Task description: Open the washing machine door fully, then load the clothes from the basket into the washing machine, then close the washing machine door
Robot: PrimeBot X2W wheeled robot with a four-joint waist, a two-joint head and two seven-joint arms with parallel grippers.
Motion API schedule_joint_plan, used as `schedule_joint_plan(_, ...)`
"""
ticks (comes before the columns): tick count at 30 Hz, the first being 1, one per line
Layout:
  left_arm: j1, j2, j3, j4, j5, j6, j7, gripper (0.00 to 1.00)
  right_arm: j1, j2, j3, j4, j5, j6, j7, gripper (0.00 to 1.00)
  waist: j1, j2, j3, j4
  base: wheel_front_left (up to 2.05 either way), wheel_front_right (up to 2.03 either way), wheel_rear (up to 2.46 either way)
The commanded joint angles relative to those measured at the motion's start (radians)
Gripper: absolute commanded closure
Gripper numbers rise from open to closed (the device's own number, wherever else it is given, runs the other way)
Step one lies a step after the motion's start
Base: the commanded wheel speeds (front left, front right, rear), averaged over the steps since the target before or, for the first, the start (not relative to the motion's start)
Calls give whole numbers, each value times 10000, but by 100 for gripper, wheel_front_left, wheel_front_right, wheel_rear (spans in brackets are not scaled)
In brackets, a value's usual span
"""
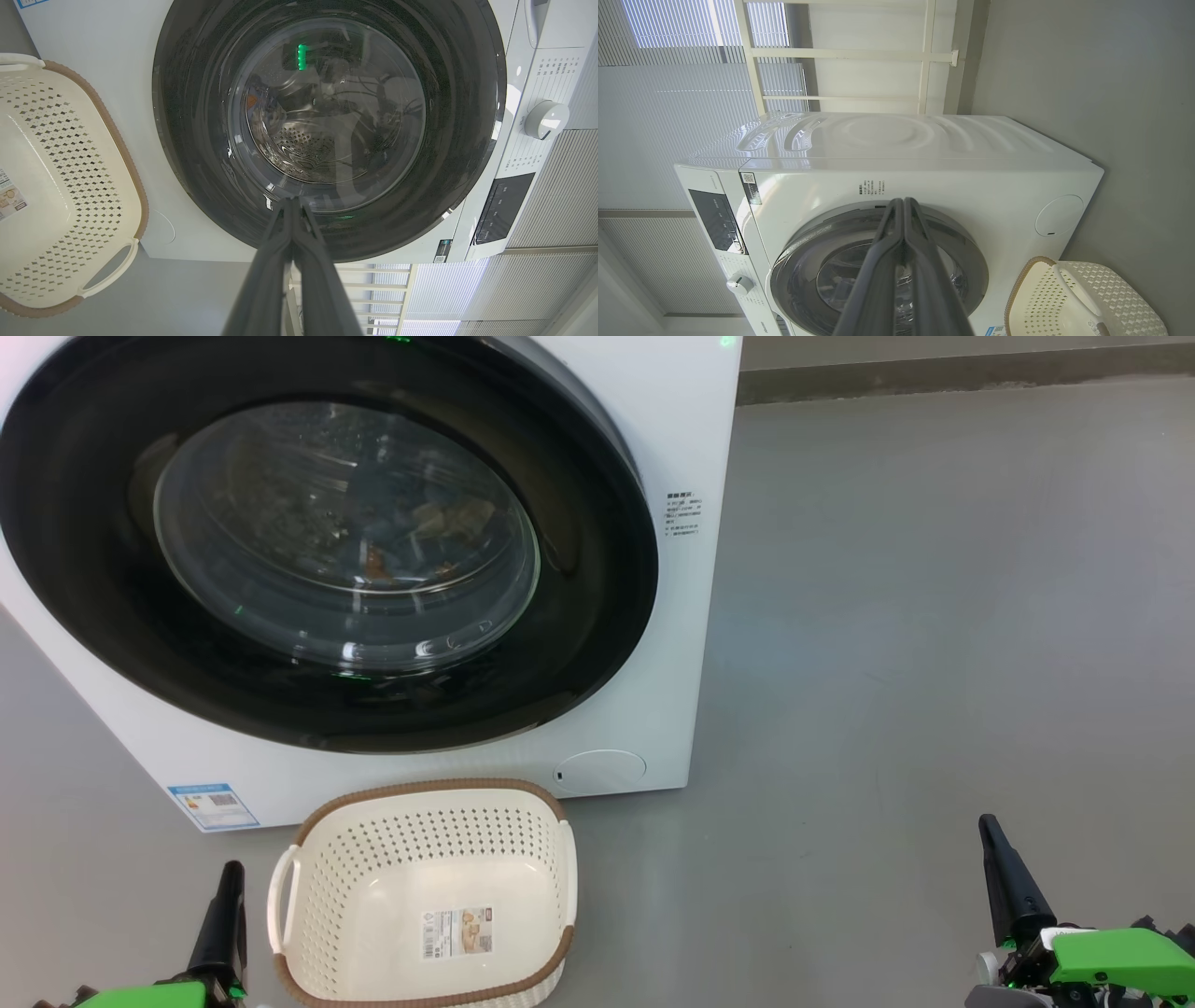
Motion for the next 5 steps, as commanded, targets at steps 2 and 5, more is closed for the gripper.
schedule_joint_plan(2,-385,198,333,-274,-36,-104,71,100,-398,-35,241,-247,41,-11,79,100,0,-1,0,0,0,0,0)
schedule_joint_plan(5,-385,198,333,-274,-36,-104,71,100,-398,-35,241,-247,41,-11,79,100,0,-1,0,0,0,0,0)
